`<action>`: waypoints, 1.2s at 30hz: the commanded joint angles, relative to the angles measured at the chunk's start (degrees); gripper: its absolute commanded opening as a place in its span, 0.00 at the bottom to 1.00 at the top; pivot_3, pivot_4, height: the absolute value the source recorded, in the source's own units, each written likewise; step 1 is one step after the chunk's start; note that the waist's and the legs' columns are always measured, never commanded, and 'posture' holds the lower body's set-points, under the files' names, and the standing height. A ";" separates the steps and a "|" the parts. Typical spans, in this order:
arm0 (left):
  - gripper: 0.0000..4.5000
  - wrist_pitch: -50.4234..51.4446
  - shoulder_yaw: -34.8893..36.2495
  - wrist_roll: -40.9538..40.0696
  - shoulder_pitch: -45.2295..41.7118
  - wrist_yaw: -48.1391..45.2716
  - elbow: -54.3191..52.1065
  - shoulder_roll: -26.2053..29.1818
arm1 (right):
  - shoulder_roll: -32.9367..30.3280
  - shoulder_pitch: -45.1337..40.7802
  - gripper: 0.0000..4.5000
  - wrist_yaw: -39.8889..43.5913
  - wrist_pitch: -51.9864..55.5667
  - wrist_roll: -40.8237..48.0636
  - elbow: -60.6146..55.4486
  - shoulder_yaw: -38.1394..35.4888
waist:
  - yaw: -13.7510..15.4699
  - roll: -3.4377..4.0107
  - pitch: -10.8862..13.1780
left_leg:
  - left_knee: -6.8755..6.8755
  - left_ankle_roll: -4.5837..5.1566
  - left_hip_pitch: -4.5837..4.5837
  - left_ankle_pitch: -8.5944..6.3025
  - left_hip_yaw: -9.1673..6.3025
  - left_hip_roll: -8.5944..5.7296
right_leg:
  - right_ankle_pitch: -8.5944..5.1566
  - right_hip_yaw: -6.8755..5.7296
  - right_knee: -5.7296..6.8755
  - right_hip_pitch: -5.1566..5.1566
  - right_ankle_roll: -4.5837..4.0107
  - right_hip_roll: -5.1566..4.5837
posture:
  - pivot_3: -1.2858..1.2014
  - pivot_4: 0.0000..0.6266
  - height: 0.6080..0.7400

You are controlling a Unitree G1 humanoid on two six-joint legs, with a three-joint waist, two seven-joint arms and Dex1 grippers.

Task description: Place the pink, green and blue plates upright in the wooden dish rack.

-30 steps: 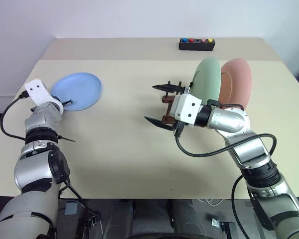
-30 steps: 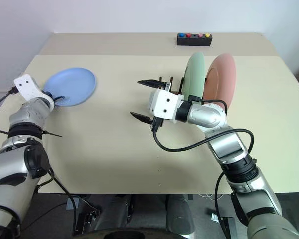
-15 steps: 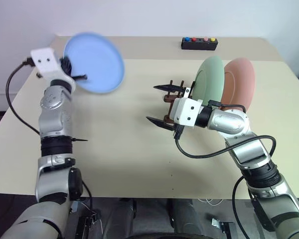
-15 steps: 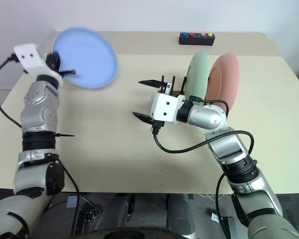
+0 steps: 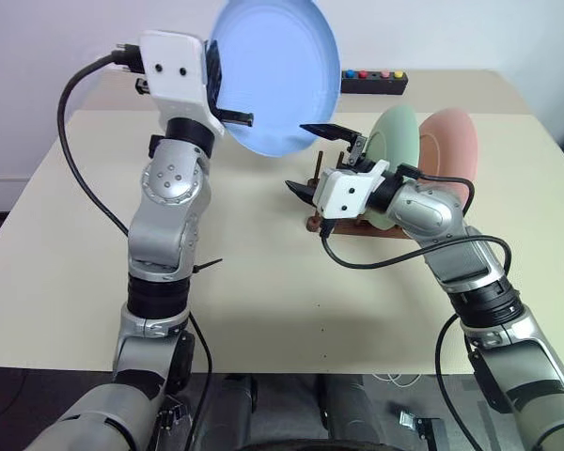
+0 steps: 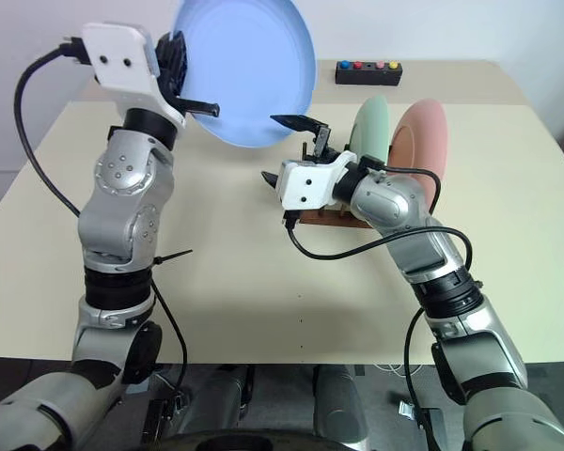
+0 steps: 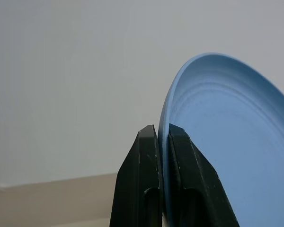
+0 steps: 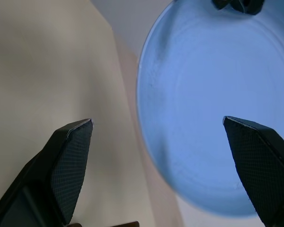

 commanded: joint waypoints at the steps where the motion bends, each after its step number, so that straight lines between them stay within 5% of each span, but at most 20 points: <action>1: 0.02 2.01 -1.03 -0.08 -0.34 -0.42 -4.37 -1.35 | 0.18 -1.97 1.00 -1.82 -2.00 -2.47 0.14 -0.49 | 0.02 0.00 0.00 | 0.00 0.00 0.00 0.00 0.00 0.00 | 0.00 0.00 0.00 0.00 0.00 0.00 | 0.52 0.24 1.00; 4: 0.02 3.46 -1.00 -0.66 -0.59 -0.97 -5.14 -2.62 | -0.33 -1.59 1.00 -1.94 -2.86 -4.21 1.31 -0.22 | 0.02 0.00 0.00 | 0.00 0.00 0.00 0.00 0.00 0.00 | 0.00 0.00 0.00 0.01 0.00 0.00 | 0.52 0.24 1.00; 7: 0.00 4.44 -1.37 -0.78 -0.61 -1.83 -5.91 -3.32 | -0.51 -1.18 0.81 -1.86 -3.46 -5.18 1.99 -0.33 | 0.01 0.00 0.00 | 0.00 -0.02 0.00 0.01 0.00 0.00 | 0.00 0.00 0.00 0.01 0.00 0.00 | 0.52 0.24 1.00; 14: 0.00 5.14 -1.05 -0.34 -0.46 -2.66 -6.08 -3.68 | -0.22 -1.12 0.03 -1.75 -3.93 -5.56 2.16 -0.87 | -0.01 0.00 0.00 | 0.01 -0.02 0.00 0.01 0.00 0.00 | 0.00 0.00 0.00 0.01 0.00 0.00 | 0.52 0.24 1.00; 19: 0.00 4.99 -0.47 -0.81 -0.52 -2.84 -5.85 -4.22 | -0.31 -1.26 0.01 -2.08 -4.82 -6.10 2.44 -0.84 | 0.02 0.00 0.00 | 0.02 -0.02 0.00 0.02 0.01 0.00 | 0.00 0.00 0.00 0.02 0.00 0.00 | 0.52 0.24 1.00; 23: 0.32 4.44 0.25 -1.26 -0.35 -3.77 -5.64 -4.09 | -0.29 -1.44 0.00 -2.88 -5.48 -7.24 2.88 -0.71 | 0.02 0.00 0.00 | 0.03 -0.02 0.00 0.02 0.01 0.00 | 0.00 0.00 0.00 0.02 0.00 0.00 | 0.52 0.24 1.00; 29: 0.99 -0.23 10.89 -9.28 -3.71 -0.55 -6.04 -8.43 | -0.39 -1.28 0.00 -3.33 -6.45 -8.15 3.07 -0.84 | -0.04 0.00 0.00 | 0.03 -0.03 0.00 0.02 0.01 0.00 | 0.00 0.01 0.00 0.01 -0.01 0.00 | 0.52 0.24 1.00; 33: 0.99 -5.06 16.61 -10.02 -6.24 3.35 -4.61 -7.77 | -0.41 -1.30 0.00 -3.63 -7.62 -7.73 3.18 -1.11 | -0.01 0.00 0.00 | 0.03 -0.04 0.01 0.02 0.02 0.00 | 0.00 0.01 -0.01 0.03 0.00 0.00 | 0.52 0.24 1.00; 36: 0.99 -7.32 18.44 -5.76 -4.05 2.47 -0.63 -0.77 | 2.03 -1.31 0.00 -2.18 -6.04 -1.56 0.99 -2.53 | -0.15 0.00 0.00 | 0.03 -0.04 0.02 0.03 0.03 0.00 | 0.00 0.01 0.00 0.03 0.00 0.01 | 0.52 0.24 1.00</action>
